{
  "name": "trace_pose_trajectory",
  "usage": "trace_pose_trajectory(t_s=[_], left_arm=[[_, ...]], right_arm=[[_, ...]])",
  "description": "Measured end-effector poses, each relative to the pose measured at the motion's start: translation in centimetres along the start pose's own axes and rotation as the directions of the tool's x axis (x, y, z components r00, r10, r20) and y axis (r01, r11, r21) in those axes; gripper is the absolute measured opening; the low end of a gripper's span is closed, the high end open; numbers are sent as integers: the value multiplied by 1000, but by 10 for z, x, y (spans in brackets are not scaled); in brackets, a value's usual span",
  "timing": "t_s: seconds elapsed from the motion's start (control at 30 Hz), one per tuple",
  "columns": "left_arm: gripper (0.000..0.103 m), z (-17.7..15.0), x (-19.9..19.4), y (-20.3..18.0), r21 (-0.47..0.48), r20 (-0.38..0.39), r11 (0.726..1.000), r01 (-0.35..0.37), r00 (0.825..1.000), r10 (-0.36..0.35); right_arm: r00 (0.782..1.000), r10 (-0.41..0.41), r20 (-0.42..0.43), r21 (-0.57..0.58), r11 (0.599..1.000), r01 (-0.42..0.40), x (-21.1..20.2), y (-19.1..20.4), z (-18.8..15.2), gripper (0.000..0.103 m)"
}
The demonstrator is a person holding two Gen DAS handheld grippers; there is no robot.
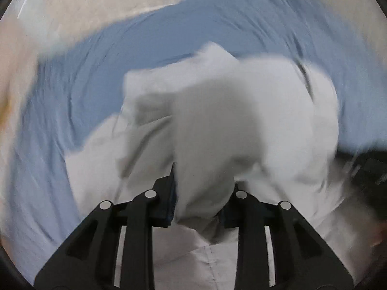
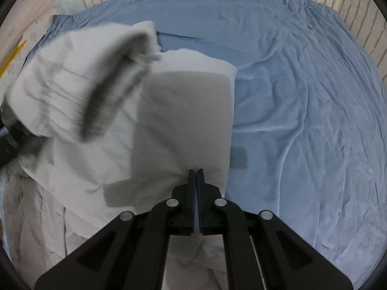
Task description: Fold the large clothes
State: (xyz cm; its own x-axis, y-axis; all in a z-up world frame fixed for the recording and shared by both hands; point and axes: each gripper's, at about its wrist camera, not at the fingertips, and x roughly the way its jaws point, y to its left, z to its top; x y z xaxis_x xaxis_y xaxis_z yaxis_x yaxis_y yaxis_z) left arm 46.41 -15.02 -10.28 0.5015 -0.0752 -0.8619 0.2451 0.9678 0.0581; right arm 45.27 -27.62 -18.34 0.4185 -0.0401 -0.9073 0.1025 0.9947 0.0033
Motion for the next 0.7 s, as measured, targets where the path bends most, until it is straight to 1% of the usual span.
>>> trace_pose_trajectory(t_s=[0.03, 0.1, 0.13, 0.2, 0.23, 0.27, 0.3, 0.37, 0.4, 0.47, 0.5, 0.53, 0.57, 0.6, 0.63, 0.67, 0.7], left_arm=[[29, -4, -5, 24, -75, 5, 996, 43, 999, -42], [39, -14, -12, 61, -160, 14, 982, 103, 995, -102], [49, -24, -15, 84, -204, 19, 971, 122, 992, -121], [62, -50, -20, 127, -305, 21, 941, 144, 989, -144], [80, -59, -17, 140, -346, 15, 926, 149, 988, -154], [96, -74, -12, 155, -389, -7, 910, 140, 988, -155], [97, -87, -8, 165, -405, -35, 905, 130, 987, -157], [98, -104, -5, 172, -379, -69, 919, 106, 987, -142], [98, -109, -6, 173, -376, -72, 921, 104, 987, -141], [98, -117, -14, 183, -406, -43, 904, 135, 985, -166], [98, -117, -17, 190, -429, -25, 893, 137, 986, -164], [98, -116, -19, 197, -444, -17, 889, 115, 990, -137], [98, -111, -21, 207, -462, -8, 884, 78, 996, -93], [98, -109, -22, 218, -488, 3, 870, 66, 997, -73], [98, -107, -21, 229, -517, 13, 853, 70, 997, -74], [100, -101, -16, 240, -535, 7, 840, 88, 995, -100], [100, -94, -6, 245, -531, -29, 842, 100, 990, -136]], right_arm=[[1000, 8, 0, 3, 1000, -8, 1, 0, 0, 3], [999, 40, 3, 23, 999, -41, 1, -1, -1, 3], [998, 60, 6, 34, 998, -60, 0, -1, -1, 3], [996, 89, 23, 38, 995, -90, -7, 3, 0, 2], [995, 90, 33, 30, 995, -91, -11, 6, 1, 2], [995, 87, 39, 22, 996, -88, -14, 8, 2, 3], [996, 70, 47, 8, 997, -71, -17, 12, 3, 3], [997, 53, 56, -13, 999, -52, -21, 16, 6, 3], [997, 50, 58, -14, 999, -50, -22, 17, 6, 3], [997, 45, 58, -9, 999, -44, -22, 16, 6, 3], [998, 41, 57, -7, 999, -40, -22, 16, 6, 3], [998, 34, 57, -3, 999, -34, -21, 15, 5, 3], [998, 30, 54, -1, 1000, -30, -21, 14, 4, 3], [998, 29, 52, -1, 1000, -29, -20, 14, 4, 3], [998, 30, 50, -3, 1000, -30, -20, 12, 3, 3], [998, 29, 50, -4, 1000, -29, -20, 11, 3, 3], [998, 29, 52, -1, 1000, -29, -21, 10, 3, 3]])
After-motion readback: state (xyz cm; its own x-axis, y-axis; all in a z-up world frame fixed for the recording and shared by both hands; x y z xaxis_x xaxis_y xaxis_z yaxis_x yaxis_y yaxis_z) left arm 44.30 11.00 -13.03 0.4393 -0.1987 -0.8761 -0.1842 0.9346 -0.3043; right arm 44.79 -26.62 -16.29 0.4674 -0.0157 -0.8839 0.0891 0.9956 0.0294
